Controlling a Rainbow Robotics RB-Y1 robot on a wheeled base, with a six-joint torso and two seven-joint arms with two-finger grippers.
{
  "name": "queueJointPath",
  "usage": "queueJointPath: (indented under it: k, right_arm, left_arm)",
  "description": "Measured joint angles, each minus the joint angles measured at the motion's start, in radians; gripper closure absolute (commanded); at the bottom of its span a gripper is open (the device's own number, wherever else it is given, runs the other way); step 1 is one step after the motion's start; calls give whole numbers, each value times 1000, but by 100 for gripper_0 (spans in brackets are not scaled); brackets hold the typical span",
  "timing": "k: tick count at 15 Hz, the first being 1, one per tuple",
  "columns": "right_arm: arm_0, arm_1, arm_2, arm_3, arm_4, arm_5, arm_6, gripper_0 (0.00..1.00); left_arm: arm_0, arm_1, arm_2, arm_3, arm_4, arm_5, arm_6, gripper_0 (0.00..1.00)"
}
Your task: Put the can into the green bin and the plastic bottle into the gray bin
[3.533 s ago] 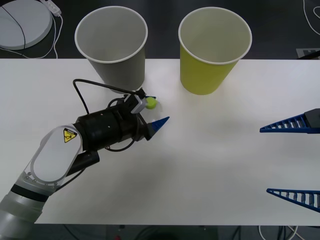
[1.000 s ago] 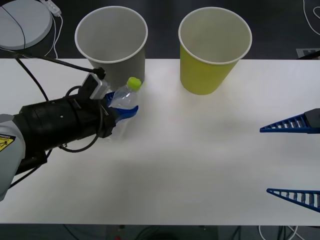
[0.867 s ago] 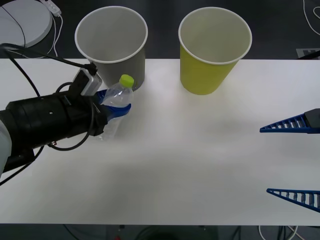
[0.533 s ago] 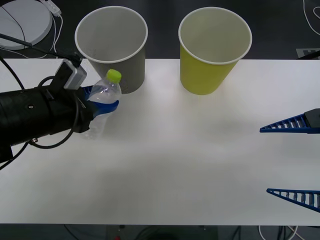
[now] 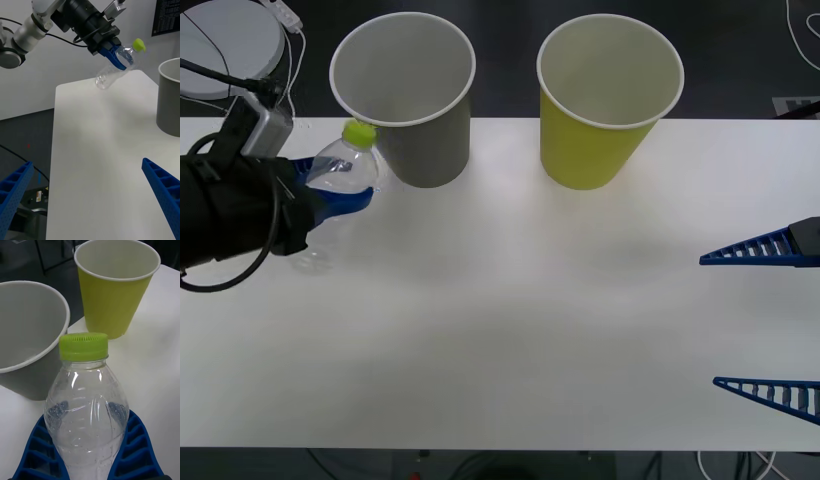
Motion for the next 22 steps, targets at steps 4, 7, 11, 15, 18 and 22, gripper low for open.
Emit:
queueJointPath:
  k: [4,7,11,15,18,22]
  right_arm:
    - [0,0,0,0,0,0,0,0]
    - [0,0,0,0,0,0,0,0]
    - [0,0,0,0,0,0,0,0]
    - [0,0,0,0,0,0,0,0]
    - [0,0,0,0,0,0,0,0]
    - [0,0,0,0,0,0,0,0]
  left_arm:
    - [-2,3,84,-10,1,-20,31,100]
    - [-5,20,117,-10,-12,-21,54,100]
    - [-49,68,145,-10,-19,-103,85,100]
    - [-133,117,148,-4,-33,-208,126,100]
    - [-210,159,144,38,-23,-222,146,100]
    - [-317,234,99,166,10,-222,137,100]
